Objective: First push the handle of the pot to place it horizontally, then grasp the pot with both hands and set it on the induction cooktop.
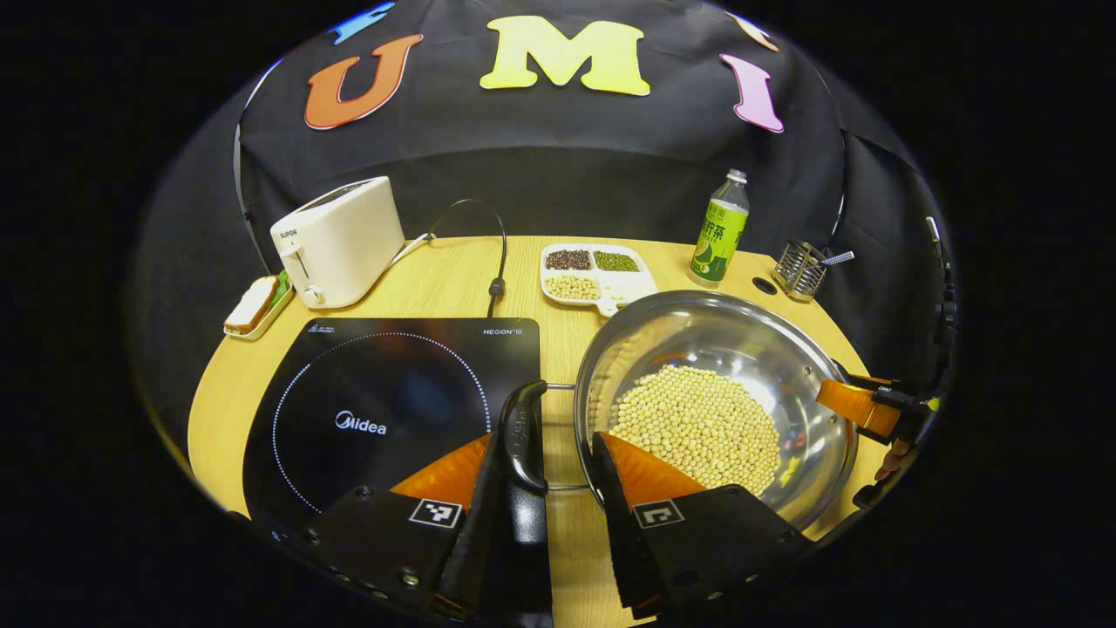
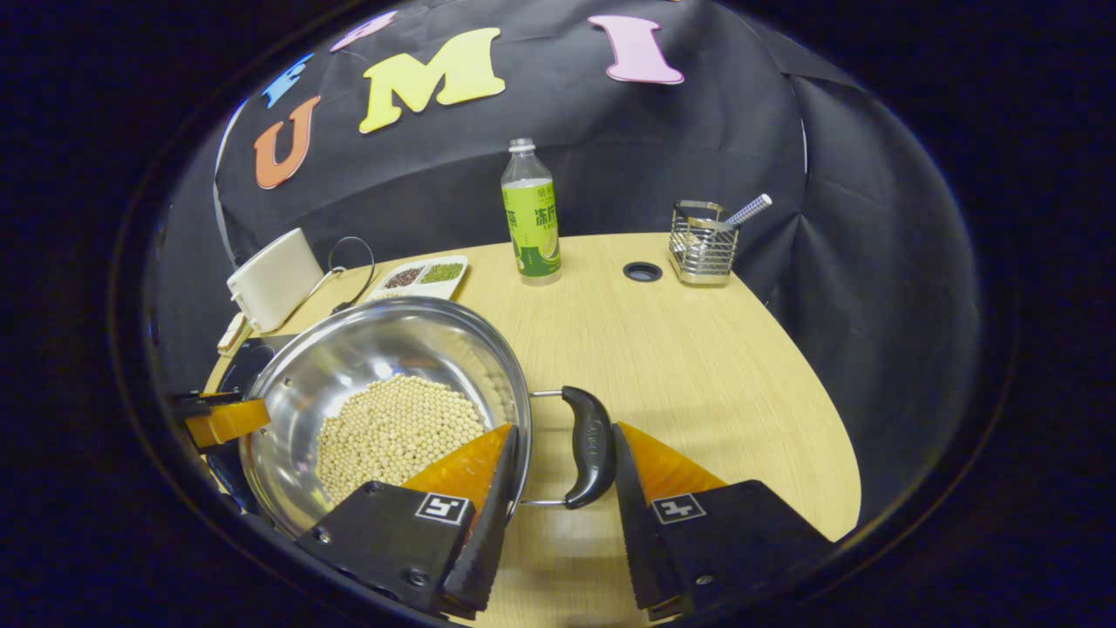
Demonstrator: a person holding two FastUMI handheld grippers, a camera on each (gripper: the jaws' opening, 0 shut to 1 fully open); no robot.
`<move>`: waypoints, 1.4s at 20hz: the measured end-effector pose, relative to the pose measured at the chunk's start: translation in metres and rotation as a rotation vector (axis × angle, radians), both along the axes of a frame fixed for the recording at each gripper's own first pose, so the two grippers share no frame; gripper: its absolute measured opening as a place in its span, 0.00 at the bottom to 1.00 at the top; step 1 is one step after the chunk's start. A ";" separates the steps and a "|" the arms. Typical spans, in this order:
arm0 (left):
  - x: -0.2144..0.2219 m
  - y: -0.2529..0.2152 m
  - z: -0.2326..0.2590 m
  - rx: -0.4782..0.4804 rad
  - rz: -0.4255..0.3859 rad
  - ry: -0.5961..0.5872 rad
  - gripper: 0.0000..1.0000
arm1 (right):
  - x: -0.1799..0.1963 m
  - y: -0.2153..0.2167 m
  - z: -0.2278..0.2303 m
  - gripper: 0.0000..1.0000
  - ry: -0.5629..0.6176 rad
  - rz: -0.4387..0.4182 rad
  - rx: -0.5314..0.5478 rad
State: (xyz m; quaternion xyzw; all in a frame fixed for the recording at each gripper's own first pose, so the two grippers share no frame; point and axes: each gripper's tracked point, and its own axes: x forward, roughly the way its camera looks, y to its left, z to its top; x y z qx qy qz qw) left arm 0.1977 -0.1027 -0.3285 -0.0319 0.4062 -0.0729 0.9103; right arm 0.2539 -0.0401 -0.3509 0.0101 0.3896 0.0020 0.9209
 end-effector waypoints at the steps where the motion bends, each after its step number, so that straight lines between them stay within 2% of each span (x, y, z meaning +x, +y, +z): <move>1: -0.002 0.000 -0.001 0.000 -0.007 0.003 0.57 | -0.003 -0.002 0.001 0.60 0.004 -0.006 0.000; 9: -0.017 -0.013 0.028 -0.043 -0.037 -0.012 0.57 | -0.023 -0.015 0.037 0.59 -0.006 -0.020 -0.035; 17: -0.015 -0.011 0.092 -0.090 -0.061 -0.112 0.57 | -0.037 -0.015 0.120 0.60 -0.093 -0.027 -0.095; 22: -0.012 0.011 0.130 -0.097 -0.056 -0.187 0.56 | -0.039 0.007 0.163 0.60 -0.150 -0.012 -0.105; 28: -0.007 0.050 0.154 -0.081 -0.038 -0.233 0.56 | -0.033 0.049 0.184 0.60 -0.161 0.012 -0.090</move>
